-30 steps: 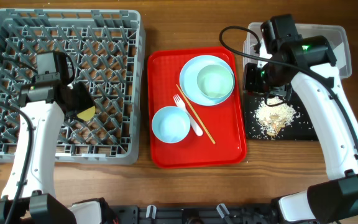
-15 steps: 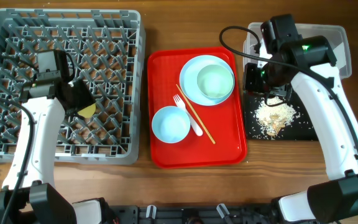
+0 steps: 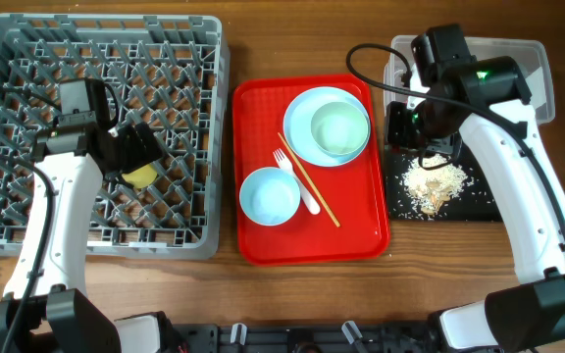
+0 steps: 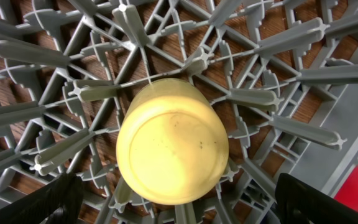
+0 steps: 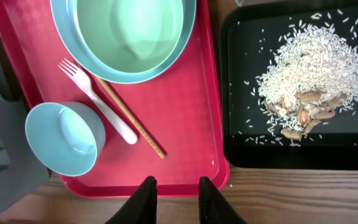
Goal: Sort waste into correct bins and load items into the dishwasher rack
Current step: 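Place the yellow cup upside down in the rack with the left gripper, then move the left gripper to the small light-blue bowl and grasp it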
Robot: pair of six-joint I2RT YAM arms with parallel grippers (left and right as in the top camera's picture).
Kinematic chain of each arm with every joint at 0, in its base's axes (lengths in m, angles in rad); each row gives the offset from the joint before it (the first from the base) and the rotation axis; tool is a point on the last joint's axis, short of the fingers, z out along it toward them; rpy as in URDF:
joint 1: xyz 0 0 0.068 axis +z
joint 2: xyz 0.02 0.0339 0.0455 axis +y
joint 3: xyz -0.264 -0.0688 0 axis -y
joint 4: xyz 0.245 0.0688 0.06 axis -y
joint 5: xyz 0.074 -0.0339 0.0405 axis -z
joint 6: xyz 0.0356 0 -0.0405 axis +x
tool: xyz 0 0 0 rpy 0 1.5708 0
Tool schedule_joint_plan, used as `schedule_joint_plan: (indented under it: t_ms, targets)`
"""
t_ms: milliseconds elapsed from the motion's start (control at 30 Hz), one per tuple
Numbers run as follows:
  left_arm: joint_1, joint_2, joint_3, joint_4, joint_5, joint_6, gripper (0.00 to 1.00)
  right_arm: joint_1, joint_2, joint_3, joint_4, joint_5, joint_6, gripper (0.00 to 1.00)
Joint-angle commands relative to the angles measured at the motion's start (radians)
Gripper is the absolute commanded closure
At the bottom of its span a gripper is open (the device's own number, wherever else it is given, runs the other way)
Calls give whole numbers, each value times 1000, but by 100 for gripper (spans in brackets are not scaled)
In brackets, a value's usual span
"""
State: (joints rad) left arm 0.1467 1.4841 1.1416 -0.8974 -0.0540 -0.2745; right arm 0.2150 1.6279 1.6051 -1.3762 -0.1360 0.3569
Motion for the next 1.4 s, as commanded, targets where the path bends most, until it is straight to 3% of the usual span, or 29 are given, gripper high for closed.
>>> schedule_joint_plan:
  t_ms: [0, 200, 267, 500, 867, 1033, 1133, 1233, 1300, 1367]
  targets:
    - [-2, -7, -8, 8, 58, 6, 0, -1, -16, 3, -12, 18, -6, 76]
    - [-98, -106, -8, 86, 150, 6, 0, -8, -63, 3, -15, 103, 131, 76]
    - [-158, -142, -8, 134, 202, 6, 0, -31, -91, 3, -12, 101, 149, 69]
    - [-388, -162, -8, 257, 402, 6, 0, -155, -167, 3, -30, 57, 141, 1]
    - [-752, 19, -8, 239, 138, 6, 1, -209, -171, 3, -43, 58, 141, 0]
    - [-865, 145, -8, 211, 107, 6, 10, -209, -171, 3, -43, 58, 140, 0]
    - [-905, 219, -8, 180, 47, 6, 25, -209, -171, 3, -43, 58, 140, 0]
    - [-927, 283, -8, 164, 9, 6, 35, -209, -171, 3, -43, 58, 140, 0]
    - [-929, 301, -8, 163, 11, 6, 48, -209, -171, 3, -45, 58, 140, 0]
    - [-930, 304, -8, 164, 11, 6, 70, -209, -171, 3, -47, 58, 140, 0]
